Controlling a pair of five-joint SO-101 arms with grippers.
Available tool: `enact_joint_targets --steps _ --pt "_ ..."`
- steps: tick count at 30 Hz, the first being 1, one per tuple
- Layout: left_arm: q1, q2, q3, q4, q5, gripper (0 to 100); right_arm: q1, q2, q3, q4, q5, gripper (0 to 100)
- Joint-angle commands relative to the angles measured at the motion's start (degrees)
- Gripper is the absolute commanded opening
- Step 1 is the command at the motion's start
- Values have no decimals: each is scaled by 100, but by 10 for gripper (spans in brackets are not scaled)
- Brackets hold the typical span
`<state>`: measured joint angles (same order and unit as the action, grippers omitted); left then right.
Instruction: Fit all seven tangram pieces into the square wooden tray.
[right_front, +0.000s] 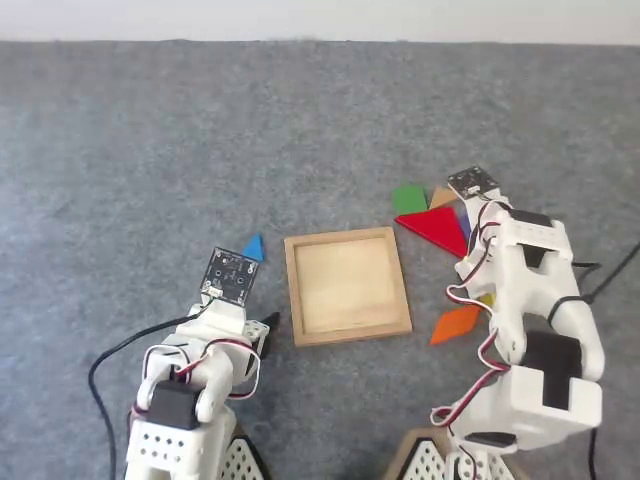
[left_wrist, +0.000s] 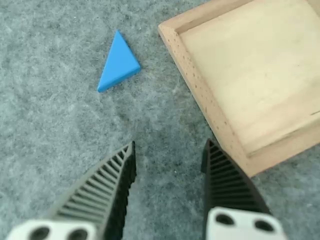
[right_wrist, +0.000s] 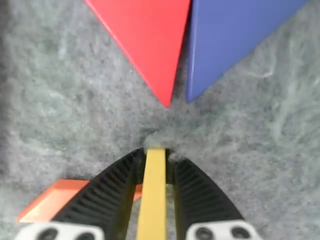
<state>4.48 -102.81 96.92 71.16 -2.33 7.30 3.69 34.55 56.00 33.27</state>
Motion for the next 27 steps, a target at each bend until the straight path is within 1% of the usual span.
enact_joint_targets --steps 1,3,5,7,12,19,25,27 --pt "-35 18 -40 26 -18 208 -101 -22 -281 163 -88 37" --pt "-35 18 -40 26 -18 208 -101 -22 -404 356 -88 35" --pt "-35 18 -40 26 -18 208 -92 -31 -580 532 -97 10" --pt "-35 18 -40 26 -18 208 -75 -171 -791 743 -290 9" --pt "-35 18 -40 26 -18 208 -277 -1156 -1037 1323 -633 9" --pt "-35 18 -40 26 -18 208 -1147 -2738 -1046 1578 -1231 9" --pt "-35 18 -40 26 -18 208 -1868 -3029 -1046 1481 -2013 9" --pt "-35 18 -40 26 -18 208 -2141 -3029 -1011 1288 -2207 9"
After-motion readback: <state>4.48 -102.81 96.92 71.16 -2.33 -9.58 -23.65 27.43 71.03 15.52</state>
